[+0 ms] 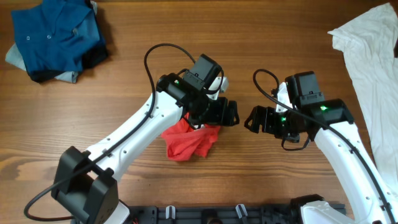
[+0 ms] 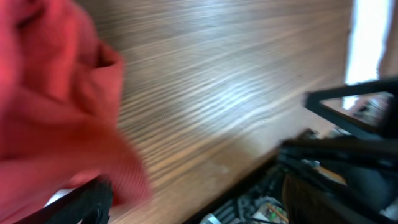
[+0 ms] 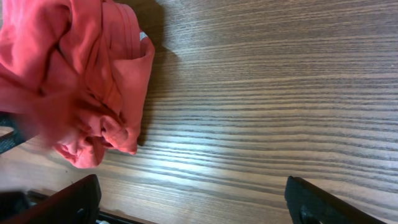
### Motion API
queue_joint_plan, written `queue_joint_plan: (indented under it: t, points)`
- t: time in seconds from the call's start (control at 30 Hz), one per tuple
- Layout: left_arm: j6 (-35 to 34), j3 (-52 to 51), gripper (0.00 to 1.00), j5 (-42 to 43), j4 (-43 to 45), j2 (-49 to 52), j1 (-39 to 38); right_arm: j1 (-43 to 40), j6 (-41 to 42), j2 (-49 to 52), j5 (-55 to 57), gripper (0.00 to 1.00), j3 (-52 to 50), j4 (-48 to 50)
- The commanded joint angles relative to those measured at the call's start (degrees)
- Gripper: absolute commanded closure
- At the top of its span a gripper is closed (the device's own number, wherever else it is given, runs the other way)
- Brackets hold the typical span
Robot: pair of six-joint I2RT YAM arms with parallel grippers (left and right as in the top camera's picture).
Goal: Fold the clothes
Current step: 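Lift the left gripper off the bundle and reposition above it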
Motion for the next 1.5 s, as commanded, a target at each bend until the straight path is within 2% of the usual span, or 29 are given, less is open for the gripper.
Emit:
queue_joint_plan:
  t: [0.0,0.13,0.37,0.5,0.67,0.8,1.0,1.2,1.27,1.37,1.4,1.47]
  points:
    - [-2.0,0.7,0.13,-6.2,-0.5,1.9,-0.3,-0.5,1.4,-1.7,-1.1,0.06,1.1,0.3]
    - [-2.0,0.7,0.14,-6.2,-0.6,4.0,-1.1,-4.7,-0.1,-7.3,-0.8,0.01,7.0,-1.9]
    - [-1.6,1.4,0.14,-6.6,2.6,4.9,-4.0,-13.5,-3.9,-12.0,5.4,0.01,13.7,-10.1]
    - [-1.0,6.0,0.14,-8.0,-2.1,2.4,-1.2,-16.8,-5.7,-11.2,5.3,0.01,13.7,-11.4]
    - [1.6,8.0,0.13,-9.8,-5.4,-1.4,7.7,-16.9,-8.4,-9.4,5.4,0.01,12.7,-11.9]
    - [4.0,7.5,0.14,-9.8,-10.2,-0.1,15.1,-16.9,-8.3,-6.0,5.3,0.0,11.1,-11.9]
    - [4.8,6.7,0.16,-3.1,-10.6,5.4,15.3,-16.9,-8.3,-2.3,5.3,0.01,11.1,-12.1]
    - [3.2,6.7,0.19,-1.8,-10.1,10.3,13.2,-16.9,-9.6,-2.0,5.3,0.0,11.1,-12.6]
    - [2.6,6.7,0.24,-0.6,-9.5,10.6,12.2,-16.9,-9.6,-2.0,5.3,0.01,11.1,-12.6]
    - [1.3,6.7,0.39,-0.6,-8.1,10.8,10.8,-16.9,-9.6,-2.0,5.3,0.01,11.1,-12.8]
    - [1.2,6.7,0.45,-0.6,-7.6,10.8,10.4,-16.9,-9.6,-2.0,5.3,0.01,11.1,-12.9]
    - [1.2,6.7,0.65,-0.5,-6.5,10.8,9.6,-16.9,-9.6,-2.0,5.4,0.01,11.1,-13.2]
